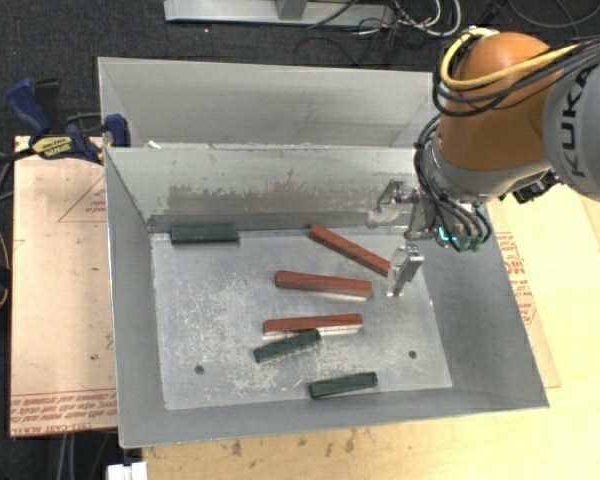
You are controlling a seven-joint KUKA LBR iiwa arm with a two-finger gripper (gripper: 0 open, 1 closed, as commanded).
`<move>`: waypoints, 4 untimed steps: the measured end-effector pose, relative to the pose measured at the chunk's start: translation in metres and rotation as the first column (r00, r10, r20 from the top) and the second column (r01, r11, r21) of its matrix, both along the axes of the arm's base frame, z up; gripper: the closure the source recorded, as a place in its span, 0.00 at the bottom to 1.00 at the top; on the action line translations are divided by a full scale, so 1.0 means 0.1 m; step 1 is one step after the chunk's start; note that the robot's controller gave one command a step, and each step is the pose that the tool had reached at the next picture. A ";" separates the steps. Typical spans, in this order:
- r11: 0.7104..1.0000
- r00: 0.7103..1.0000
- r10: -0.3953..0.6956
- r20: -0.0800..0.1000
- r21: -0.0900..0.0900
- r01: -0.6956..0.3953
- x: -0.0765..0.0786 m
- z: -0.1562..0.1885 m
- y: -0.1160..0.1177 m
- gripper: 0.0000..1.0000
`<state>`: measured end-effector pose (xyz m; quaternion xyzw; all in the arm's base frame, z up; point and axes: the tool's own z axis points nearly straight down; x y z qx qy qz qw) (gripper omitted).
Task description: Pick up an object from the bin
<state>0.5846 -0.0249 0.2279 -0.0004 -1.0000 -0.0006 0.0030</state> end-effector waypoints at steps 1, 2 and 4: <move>1.000 1.000 0.000 0.007 0.000 0.000 0.01 0.04 0.00 0.00; 0.996 0.996 0.087 0.012 -0.001 -0.087 0.01 -0.42 0.00 0.00; 0.956 0.955 0.293 0.041 -0.008 -0.293 0.12 -1.47 0.04 1.00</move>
Offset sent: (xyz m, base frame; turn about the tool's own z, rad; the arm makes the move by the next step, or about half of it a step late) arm -0.0024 -0.0002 -0.1451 -0.2671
